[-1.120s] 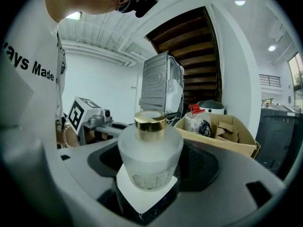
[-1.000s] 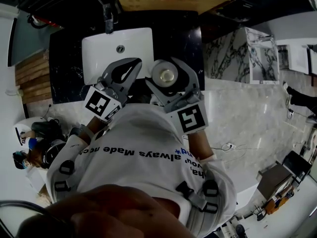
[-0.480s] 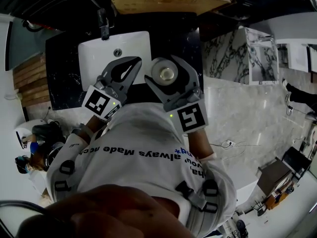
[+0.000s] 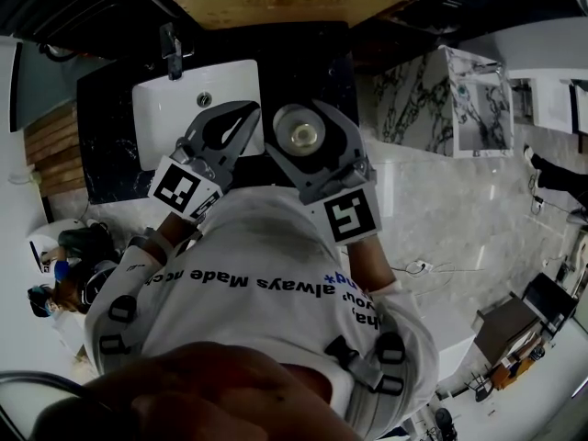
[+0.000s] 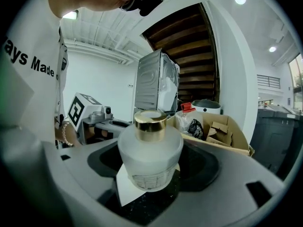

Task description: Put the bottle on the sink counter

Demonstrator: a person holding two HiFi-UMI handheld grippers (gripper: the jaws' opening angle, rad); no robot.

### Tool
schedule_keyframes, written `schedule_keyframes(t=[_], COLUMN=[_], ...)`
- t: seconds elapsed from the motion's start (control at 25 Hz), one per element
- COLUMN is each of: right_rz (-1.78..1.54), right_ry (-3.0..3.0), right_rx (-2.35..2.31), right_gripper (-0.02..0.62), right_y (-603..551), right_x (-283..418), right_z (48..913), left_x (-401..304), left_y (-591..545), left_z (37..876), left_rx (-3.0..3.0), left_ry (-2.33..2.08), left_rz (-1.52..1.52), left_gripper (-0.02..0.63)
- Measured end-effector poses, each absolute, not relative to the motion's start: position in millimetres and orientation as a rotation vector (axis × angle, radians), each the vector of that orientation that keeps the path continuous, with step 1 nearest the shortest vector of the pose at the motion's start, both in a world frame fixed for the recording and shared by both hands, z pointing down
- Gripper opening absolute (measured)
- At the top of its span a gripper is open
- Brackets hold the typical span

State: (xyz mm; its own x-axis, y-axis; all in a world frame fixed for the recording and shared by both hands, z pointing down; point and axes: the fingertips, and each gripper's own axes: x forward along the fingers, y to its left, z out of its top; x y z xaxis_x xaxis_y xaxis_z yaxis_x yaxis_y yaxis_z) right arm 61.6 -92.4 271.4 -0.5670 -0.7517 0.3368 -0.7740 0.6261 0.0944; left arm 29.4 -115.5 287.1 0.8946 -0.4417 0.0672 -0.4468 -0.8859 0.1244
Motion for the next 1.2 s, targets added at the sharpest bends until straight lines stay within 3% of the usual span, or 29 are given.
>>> schedule_keyframes(t=[1.2], right_rz=[0.135], right_ry=[-2.456], right_rx=[1.229], right_gripper=[0.331], right_y=[-120.8], right_x=[102.5], right_z=[323.7], left_x=[80.1], left_y=[-135.6], left_z=[325.9], left_rx=[2.902], left_ry=[-0.532], left_rz=[0.169], left_gripper=[0.003])
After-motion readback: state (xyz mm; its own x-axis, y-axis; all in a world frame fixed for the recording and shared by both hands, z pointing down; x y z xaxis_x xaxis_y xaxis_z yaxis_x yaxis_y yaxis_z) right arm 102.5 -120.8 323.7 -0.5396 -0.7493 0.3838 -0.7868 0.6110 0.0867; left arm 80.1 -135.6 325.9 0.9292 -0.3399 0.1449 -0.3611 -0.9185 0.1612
